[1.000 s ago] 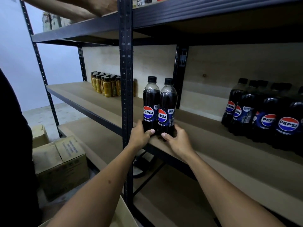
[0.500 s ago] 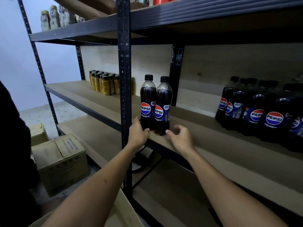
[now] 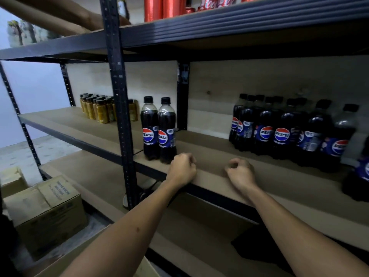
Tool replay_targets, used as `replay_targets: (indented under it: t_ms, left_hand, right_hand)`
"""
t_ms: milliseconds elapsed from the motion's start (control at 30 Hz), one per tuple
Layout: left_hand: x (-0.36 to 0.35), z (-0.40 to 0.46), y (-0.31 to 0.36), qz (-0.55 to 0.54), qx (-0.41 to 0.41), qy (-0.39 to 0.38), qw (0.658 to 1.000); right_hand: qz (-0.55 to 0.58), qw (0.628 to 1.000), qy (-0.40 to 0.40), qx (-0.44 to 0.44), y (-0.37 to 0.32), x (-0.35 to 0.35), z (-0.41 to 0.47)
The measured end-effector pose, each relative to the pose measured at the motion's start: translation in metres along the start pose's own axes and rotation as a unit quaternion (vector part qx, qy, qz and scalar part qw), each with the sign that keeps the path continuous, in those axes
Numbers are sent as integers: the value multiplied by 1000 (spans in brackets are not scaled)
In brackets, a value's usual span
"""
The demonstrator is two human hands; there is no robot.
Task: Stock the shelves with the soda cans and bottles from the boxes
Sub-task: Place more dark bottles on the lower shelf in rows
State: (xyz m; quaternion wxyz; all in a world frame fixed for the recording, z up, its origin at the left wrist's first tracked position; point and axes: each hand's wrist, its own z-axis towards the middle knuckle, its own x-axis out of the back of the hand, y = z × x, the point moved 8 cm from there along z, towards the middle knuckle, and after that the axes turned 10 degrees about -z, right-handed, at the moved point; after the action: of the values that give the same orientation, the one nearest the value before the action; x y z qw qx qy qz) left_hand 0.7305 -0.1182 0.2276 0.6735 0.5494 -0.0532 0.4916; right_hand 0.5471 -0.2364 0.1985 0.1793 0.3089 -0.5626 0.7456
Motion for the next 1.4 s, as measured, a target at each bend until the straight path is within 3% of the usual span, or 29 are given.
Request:
replay_targets:
  t_ms: [167,333,500,667,900,1133,1267,1400]
  left_hand:
    - [-57,24,20,-48,30,-62,996]
    - [-109,58,32,-126,69,-38,989]
    - [-135,93,41,-144,60,3,988]
    - [-158,127,47,-201,65,15,977]
    - [-187,154,58,-304,9,4,953]
    - [-216,181,24,-274,32,-21,961]
    - [-201,164,40,-329,55,-30,942]
    - [-196,162,40,-352,74,-27,932]
  right_hand:
    - [46,992,90,-70,41,52,21]
    - [112,984,117,-68,64,62,48]
    - [78,985,155,-22,57,67,80]
    - [35,986,162,29,48,59,108]
    - [-50,987,147,42,49,46,127]
    - [36,987,155,-4,62,45,136]
    - [18,989,149,1,61,46,135]
    - [71,985,156,-19,67,47,137]
